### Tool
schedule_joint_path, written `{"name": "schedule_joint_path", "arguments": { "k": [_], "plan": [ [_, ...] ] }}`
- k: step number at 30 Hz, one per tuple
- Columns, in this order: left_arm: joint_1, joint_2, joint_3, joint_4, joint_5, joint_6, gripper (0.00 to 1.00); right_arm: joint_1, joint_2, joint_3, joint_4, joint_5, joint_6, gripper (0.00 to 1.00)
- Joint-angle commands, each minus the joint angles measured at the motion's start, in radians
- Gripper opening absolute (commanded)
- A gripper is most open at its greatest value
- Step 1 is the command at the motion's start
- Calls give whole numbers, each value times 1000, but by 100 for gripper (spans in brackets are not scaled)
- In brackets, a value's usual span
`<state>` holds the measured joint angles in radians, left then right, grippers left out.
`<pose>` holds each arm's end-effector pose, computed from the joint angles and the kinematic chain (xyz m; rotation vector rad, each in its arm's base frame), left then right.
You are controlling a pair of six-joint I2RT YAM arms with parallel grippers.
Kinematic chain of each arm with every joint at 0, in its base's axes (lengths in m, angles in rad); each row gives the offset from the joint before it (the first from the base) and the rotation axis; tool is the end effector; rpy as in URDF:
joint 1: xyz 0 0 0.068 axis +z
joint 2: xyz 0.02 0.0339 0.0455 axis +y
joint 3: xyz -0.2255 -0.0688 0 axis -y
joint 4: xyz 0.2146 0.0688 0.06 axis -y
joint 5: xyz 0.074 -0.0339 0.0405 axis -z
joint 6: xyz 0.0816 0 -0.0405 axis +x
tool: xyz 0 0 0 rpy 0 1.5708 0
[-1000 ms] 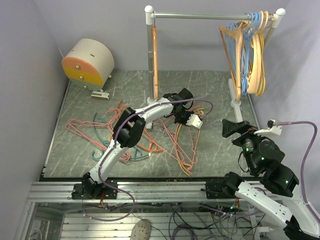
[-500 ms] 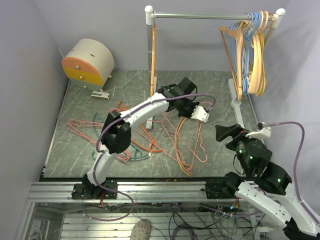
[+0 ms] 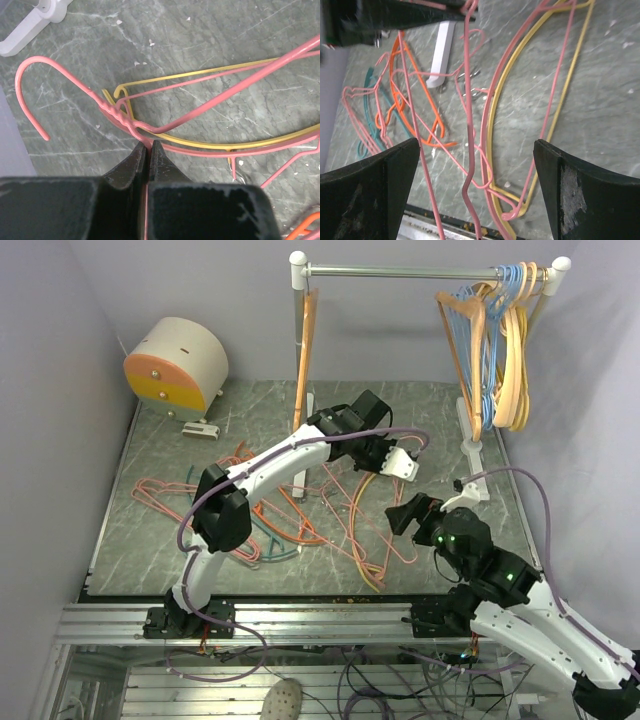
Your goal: Organize the hangers
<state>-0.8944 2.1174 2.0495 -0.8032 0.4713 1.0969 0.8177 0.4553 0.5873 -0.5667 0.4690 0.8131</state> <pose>0.2527 -0.3740 0.2392 2.0944 1.1111 -0.4771 0.1332 0.0882 0.2386 0.2976 1.9823 0.5962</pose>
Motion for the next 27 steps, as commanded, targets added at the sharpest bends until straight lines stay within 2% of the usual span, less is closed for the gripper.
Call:
{"name": "schedule_joint_path", "arguments": {
  "k": [1, 7, 10, 11, 13, 16, 17, 21, 23, 24, 25, 27],
  "plan": [
    [-5, -58, 0, 23, -26, -25, 7, -1, -4, -74, 126, -142, 50, 96],
    [-4, -67, 32, 24, -37, -24, 7, -1, -28, -143, 247, -281, 64, 82],
    [-4, -75, 38, 20, -37, -20, 7, -1, -18, -139, 284, -354, 44, 71],
    [-5, -77, 38, 19, -39, -19, 7, 0, -14, -137, 297, -374, 34, 65],
    [-4, -80, 36, 23, -42, -22, 7, -1, 3, -133, 318, -407, 24, 46],
    [-4, -85, 35, 22, -37, -27, 7, -1, 22, -133, 327, -420, 21, 9],
    [-5, -88, 36, 23, -35, -30, 7, -1, 29, -133, 327, -416, 22, 0],
    [-13, -96, 54, 10, -30, -46, 7, -1, 32, -140, 320, -389, 26, 0],
    [-29, -102, 66, -1, -66, -57, 18, -1, 12, -143, 303, -356, 36, 0],
    [-42, -109, 68, -4, -95, -56, 29, -1, -1, -144, 290, -334, 42, 0],
    [-54, -117, 69, -10, -132, -52, 53, 1, -15, -143, 277, -315, 44, 0],
    [-82, -131, 66, -26, -215, -40, 75, -1, -33, -134, 246, -286, 39, 0]
  ]
}}
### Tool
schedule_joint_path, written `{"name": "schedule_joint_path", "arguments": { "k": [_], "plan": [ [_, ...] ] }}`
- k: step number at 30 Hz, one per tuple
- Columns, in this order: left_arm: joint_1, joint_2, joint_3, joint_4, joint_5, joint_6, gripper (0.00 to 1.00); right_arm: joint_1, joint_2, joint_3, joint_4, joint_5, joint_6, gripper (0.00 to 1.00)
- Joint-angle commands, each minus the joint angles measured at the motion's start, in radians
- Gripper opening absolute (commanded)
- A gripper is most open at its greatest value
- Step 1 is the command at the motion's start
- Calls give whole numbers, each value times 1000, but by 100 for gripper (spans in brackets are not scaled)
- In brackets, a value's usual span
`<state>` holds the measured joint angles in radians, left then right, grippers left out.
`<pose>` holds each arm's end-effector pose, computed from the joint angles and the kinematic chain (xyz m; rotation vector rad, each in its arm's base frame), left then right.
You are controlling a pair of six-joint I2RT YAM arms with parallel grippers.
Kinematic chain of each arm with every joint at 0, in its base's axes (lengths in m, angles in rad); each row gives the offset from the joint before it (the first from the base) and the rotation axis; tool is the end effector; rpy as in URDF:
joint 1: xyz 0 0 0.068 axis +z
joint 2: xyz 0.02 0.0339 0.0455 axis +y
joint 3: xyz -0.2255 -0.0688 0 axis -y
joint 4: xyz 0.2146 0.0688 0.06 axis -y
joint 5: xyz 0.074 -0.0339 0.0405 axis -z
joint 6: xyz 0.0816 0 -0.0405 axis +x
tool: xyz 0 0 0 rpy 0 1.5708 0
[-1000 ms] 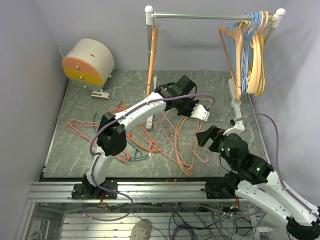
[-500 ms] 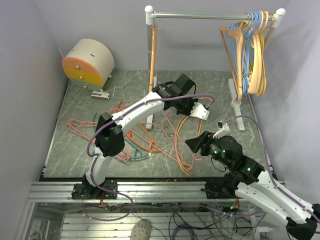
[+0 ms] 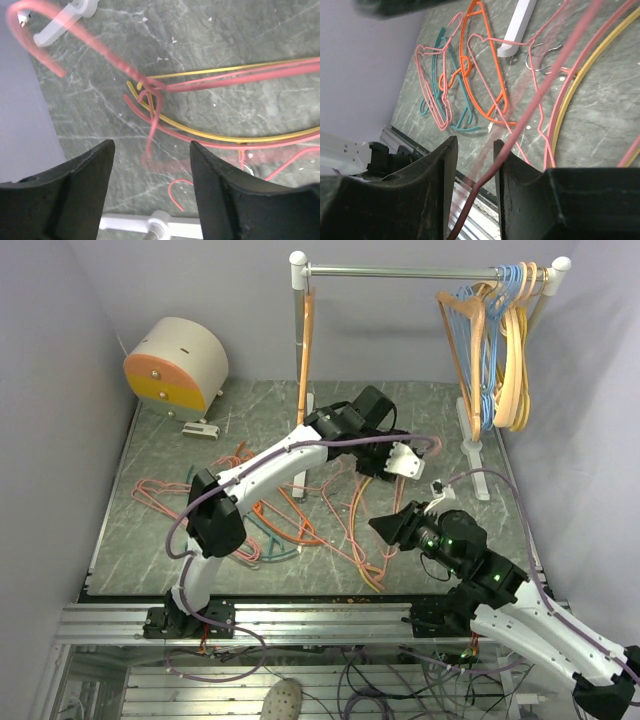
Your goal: Organize the hangers
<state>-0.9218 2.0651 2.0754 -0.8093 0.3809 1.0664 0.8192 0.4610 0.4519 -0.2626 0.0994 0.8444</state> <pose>0.2450 -0.3732 0.2669 2.0453 1.1134 -0.3783 0.1307 0.1279 0.2302 0.0997 1.9779 1.0447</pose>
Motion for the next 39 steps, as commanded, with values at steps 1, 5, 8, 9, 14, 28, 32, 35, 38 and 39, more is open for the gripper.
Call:
{"name": "schedule_joint_path", "arguments": {
  "k": [1, 5, 8, 9, 14, 28, 32, 35, 38, 39],
  "plan": [
    [-65, -87, 40, -29, -164, -6, 86, -1, -44, 11, -72, 95, 0, 0],
    [-98, -128, 63, -65, -315, -19, 99, -2, -27, 59, -138, 138, -38, 0],
    [-124, -154, 122, -110, -435, -32, 99, -2, -3, 85, -142, 145, -75, 0],
    [-136, -161, 148, -121, -482, -43, 99, -2, 5, 93, -140, 143, -86, 0],
    [-220, -198, 269, -115, -856, -87, 99, -1, 73, 150, -122, 108, -168, 0],
    [-93, -445, 550, 221, -1271, -518, 99, 0, 253, 496, -90, 53, -696, 0],
    [22, -522, 576, 237, -1301, -575, 99, 0, 384, 605, -57, 72, -809, 0],
    [121, -597, 418, 349, -1401, -611, 99, -1, 481, 680, -26, 106, -894, 0],
    [198, -666, 212, 430, -1473, -617, 99, 0, 592, 774, -10, 138, -965, 0],
    [224, -693, 168, 393, -1444, -651, 99, -1, 624, 805, 5, 137, -983, 0]
  ]
}}
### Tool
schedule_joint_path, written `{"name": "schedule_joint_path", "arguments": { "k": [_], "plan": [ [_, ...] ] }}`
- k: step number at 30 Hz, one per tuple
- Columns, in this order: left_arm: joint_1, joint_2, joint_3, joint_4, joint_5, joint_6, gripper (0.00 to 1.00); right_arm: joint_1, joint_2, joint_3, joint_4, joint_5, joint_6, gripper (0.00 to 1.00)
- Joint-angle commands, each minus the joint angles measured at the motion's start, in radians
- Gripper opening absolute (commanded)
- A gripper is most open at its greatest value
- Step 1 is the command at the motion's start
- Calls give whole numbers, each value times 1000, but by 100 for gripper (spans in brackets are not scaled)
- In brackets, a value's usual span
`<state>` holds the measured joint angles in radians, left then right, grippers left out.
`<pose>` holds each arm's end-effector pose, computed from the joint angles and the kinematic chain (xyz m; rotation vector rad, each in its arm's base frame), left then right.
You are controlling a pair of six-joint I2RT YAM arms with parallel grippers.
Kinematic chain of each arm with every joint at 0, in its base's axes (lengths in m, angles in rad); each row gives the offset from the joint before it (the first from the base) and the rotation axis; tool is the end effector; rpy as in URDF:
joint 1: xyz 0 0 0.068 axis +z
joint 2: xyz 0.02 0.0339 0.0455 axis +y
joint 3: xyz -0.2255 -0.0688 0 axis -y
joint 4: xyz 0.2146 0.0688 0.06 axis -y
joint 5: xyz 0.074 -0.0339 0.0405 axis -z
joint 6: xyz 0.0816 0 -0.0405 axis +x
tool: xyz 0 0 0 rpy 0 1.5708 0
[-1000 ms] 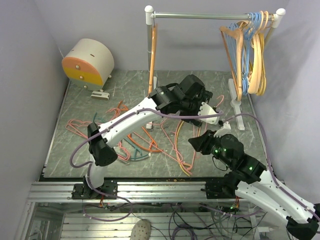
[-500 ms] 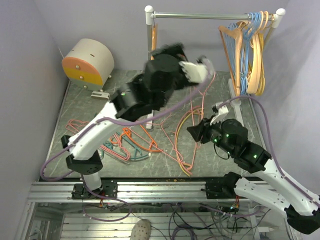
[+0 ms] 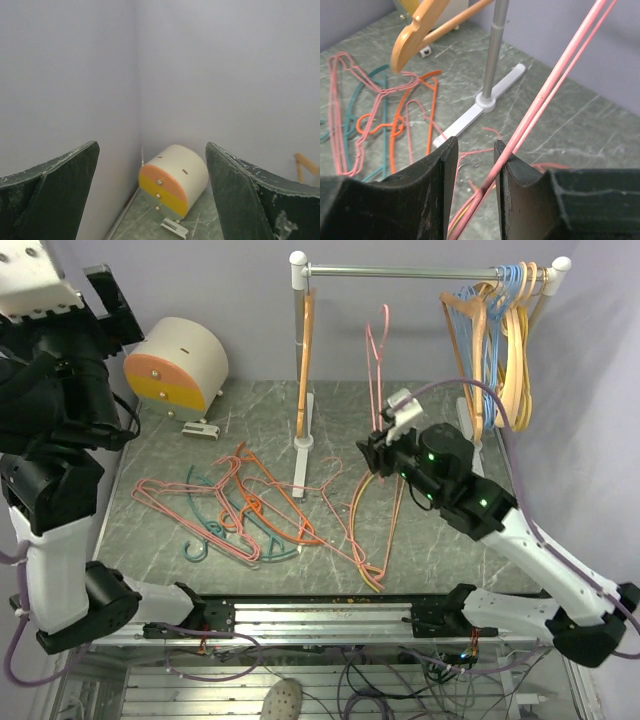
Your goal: Organize the hangers
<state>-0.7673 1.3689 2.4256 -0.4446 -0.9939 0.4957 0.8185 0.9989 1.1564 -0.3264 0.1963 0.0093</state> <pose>0.1375 -0.0376 0.6189 -0.2188 1.2364 0.2406 0.1840 0.1734 0.3701 -0.5553 1.6663 0.4363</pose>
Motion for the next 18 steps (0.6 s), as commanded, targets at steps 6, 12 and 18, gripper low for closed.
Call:
{"name": "schedule_joint_path", "arguments": {
  "k": [6, 12, 18],
  "plan": [
    [185, -34, -230, -81, 19, -207, 99, -10, 260, 269, 112, 53, -176, 0],
    [246, -29, -175, -165, 126, -220, 99, -93, 405, 407, 102, -46, -154, 0],
    [323, -18, -211, -234, 261, -228, 99, -193, 507, 464, 140, -199, -128, 0]
  ]
}}
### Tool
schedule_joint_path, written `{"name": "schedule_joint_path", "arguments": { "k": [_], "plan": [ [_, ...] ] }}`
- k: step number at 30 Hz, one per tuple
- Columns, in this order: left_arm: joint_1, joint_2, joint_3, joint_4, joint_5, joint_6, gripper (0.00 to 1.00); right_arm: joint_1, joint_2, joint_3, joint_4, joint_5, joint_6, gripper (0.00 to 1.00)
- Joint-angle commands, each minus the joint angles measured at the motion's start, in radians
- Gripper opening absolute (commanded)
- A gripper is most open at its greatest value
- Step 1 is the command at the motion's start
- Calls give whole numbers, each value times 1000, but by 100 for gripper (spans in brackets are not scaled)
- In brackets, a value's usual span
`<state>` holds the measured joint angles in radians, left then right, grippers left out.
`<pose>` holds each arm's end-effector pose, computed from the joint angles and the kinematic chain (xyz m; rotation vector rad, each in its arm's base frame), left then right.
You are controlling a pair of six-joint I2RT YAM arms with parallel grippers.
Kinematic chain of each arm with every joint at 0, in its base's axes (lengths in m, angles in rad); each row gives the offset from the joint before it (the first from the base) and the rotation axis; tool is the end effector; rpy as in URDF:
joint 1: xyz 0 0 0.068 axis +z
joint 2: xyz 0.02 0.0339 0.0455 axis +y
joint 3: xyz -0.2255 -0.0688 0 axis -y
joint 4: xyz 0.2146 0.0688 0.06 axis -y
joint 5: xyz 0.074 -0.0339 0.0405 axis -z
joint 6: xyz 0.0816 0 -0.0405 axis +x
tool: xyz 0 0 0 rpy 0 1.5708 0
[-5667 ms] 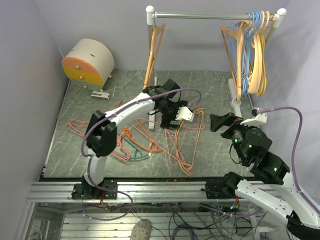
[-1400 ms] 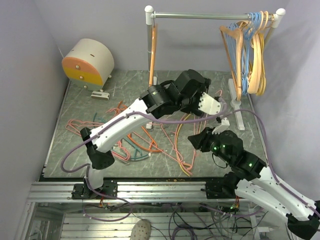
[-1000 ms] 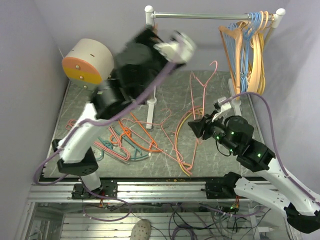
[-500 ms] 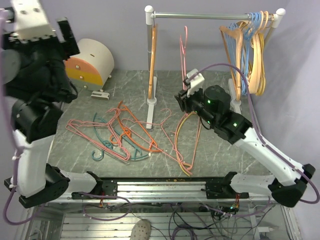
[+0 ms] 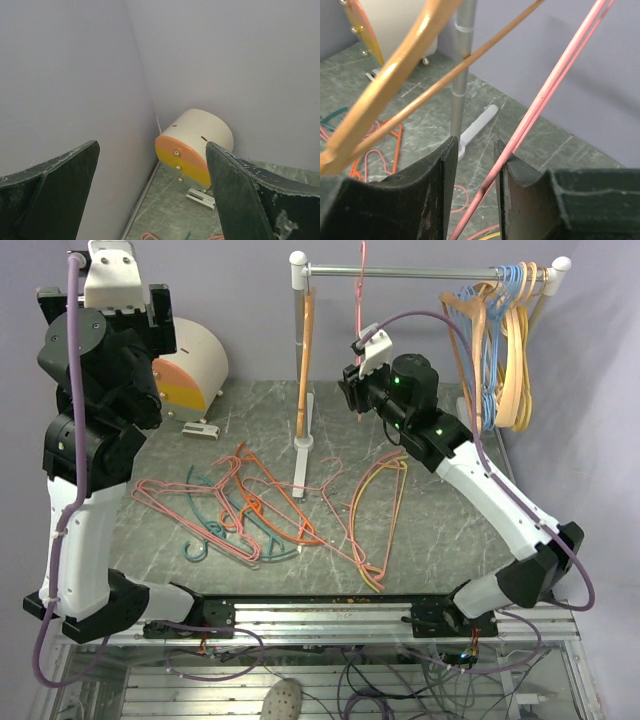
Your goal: Organize the hangers
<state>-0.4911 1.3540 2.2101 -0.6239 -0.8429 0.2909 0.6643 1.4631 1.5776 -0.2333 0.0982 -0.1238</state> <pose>0.1977 -0.0367 0.5647 -0.1775 1.4178 0.3975 0.2854 0.2133 0.4034 -0.5834 1.5960 0.3220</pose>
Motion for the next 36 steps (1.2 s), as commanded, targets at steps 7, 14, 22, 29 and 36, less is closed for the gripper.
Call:
{"name": "schedule_joint_path", "arguments": {
  "k": [7, 14, 22, 29, 36],
  "plan": [
    [126, 12, -23, -113, 228, -8, 99, -70, 171, 125, 53, -204, 6, 0],
    [180, 19, -43, -139, 282, -29, 99, -72, 239, 152, 58, -287, 39, 0],
    [193, 7, -175, -221, 441, 50, 99, -71, 180, 113, 82, -262, 69, 53],
    [215, -9, -477, -253, 691, 37, 99, -70, 8, -32, 159, -170, 93, 100],
    [236, 21, -651, -255, 792, 52, 99, -70, -120, -155, 262, -196, 124, 100]
  ]
}}
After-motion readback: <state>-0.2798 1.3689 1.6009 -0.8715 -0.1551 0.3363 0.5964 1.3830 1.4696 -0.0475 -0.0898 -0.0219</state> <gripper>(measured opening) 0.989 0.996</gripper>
